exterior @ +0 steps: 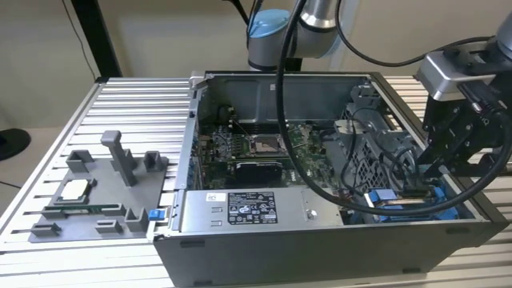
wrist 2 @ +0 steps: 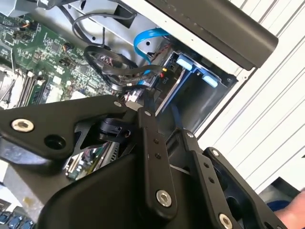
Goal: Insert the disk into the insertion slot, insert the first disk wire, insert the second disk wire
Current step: 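Insert the second disk wire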
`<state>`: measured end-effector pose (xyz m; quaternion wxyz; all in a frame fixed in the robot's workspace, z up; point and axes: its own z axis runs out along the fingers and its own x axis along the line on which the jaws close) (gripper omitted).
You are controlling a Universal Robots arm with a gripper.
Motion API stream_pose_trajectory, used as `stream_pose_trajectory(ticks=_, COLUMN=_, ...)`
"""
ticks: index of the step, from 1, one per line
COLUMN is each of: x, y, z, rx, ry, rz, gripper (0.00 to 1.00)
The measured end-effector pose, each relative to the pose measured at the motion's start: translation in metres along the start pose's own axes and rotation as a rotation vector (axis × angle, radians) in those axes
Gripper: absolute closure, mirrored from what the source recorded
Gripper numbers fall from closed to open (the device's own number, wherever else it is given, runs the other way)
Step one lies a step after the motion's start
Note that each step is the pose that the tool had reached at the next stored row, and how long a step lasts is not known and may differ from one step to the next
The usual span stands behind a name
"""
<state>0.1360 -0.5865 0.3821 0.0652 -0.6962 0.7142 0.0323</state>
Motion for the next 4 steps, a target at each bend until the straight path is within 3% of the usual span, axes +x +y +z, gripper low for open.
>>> stream_pose_trajectory(ticks=4, x=0.0000, y=0.0000, z=-0.0002, rx=0.0000, ry=0.0001, rz=0.000, gripper=0.00)
